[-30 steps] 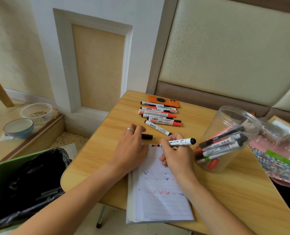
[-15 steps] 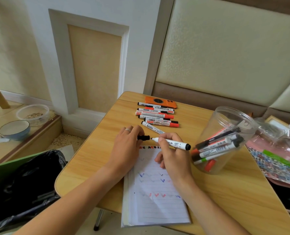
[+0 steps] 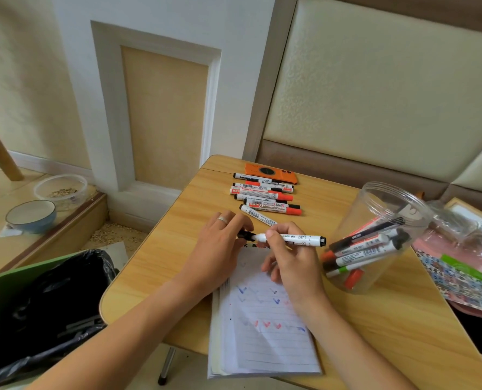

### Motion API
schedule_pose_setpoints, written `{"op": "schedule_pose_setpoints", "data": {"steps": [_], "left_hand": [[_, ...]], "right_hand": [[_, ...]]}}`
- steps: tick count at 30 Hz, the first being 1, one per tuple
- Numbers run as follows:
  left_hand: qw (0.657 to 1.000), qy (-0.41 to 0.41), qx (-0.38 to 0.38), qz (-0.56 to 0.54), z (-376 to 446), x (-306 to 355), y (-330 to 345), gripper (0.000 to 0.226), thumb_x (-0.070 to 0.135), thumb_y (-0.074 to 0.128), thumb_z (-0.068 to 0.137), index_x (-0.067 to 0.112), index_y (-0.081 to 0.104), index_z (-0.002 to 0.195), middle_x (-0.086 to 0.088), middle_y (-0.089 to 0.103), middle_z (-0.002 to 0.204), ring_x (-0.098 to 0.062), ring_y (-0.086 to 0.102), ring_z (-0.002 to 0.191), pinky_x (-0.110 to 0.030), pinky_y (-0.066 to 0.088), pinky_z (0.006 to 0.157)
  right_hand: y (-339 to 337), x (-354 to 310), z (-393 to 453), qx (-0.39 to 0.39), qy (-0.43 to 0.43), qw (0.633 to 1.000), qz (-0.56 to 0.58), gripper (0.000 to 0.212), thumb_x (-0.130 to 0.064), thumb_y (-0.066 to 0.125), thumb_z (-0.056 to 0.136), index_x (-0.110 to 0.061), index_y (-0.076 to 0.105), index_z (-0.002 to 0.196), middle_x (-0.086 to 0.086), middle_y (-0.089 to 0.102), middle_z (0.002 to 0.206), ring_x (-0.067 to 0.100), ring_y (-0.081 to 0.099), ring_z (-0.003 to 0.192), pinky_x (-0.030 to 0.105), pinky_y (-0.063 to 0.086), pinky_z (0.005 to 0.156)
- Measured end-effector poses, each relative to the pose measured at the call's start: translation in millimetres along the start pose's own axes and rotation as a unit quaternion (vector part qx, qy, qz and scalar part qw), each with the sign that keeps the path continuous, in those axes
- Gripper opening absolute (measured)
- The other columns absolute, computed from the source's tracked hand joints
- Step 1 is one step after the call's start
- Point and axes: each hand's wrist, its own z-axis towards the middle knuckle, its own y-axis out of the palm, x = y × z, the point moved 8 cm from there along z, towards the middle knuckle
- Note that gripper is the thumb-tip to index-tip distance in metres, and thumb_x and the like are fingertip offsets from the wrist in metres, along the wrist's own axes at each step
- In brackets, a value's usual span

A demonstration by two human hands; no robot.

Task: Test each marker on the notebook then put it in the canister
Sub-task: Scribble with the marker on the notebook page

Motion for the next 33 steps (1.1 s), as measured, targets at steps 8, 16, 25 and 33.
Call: {"op": "schedule_pose_setpoints", "data": {"steps": [8,16,25,33], "left_hand": [[0.999,0.032,-0.025,-0.030,-8.1,1.2,-8.0,0.020,0.012,0.057,0.097,0.020,0.062,0.115,0.004,0.054,0.107,-0.018,0.048,0.100,-0.040,0.047,0.082],[0.995,0.032,-0.064,-0.073,-16.0,14.1,-7.6,0.024,0.042,0.045,0.102,0.023,0.058,0.112,0.009,0.048,0.100,-0.009,0.045,0.096,-0.020,0.038,0.080],[0.996,0.009,-0.043,-0.072,-15.2,6.6,-18.7,0.016,0.034,0.052,0.102,0.022,0.062,0.105,0.012,0.050,0.102,-0.008,0.046,0.099,-0.021,0.041,0.078],[0.975,-0.039,-0.031,-0.216,-13.5,3.9,-22.9,0.031,0.038,0.081,0.081,0.030,0.069,0.108,0.013,0.068,0.098,-0.009,0.064,0.086,-0.015,0.046,0.070]], "right_hand": [[-2.6,4.8,3.2,-0.012,0.030,0.999,0.032,0.017,-0.025,0.067,0.100,-0.011,0.070,0.091,0.004,0.070,0.073,0.016,0.057,0.050,0.022,0.037,0.040],[-2.2,10.2,4.2,-0.042,0.094,0.994,0.040,0.046,-0.051,0.072,0.086,-0.007,0.070,0.074,0.009,0.060,0.061,0.014,0.050,0.047,0.022,0.034,0.041],[-28.3,10.0,15.0,0.028,0.078,0.987,0.138,0.011,-0.019,0.069,0.097,-0.009,0.064,0.099,0.004,0.062,0.078,0.016,0.057,0.058,0.023,0.042,0.045],[5.3,9.4,4.7,-0.080,0.058,0.992,0.074,0.011,-0.016,0.064,0.101,-0.007,0.064,0.095,0.011,0.063,0.079,0.023,0.061,0.066,0.028,0.047,0.053]]}}
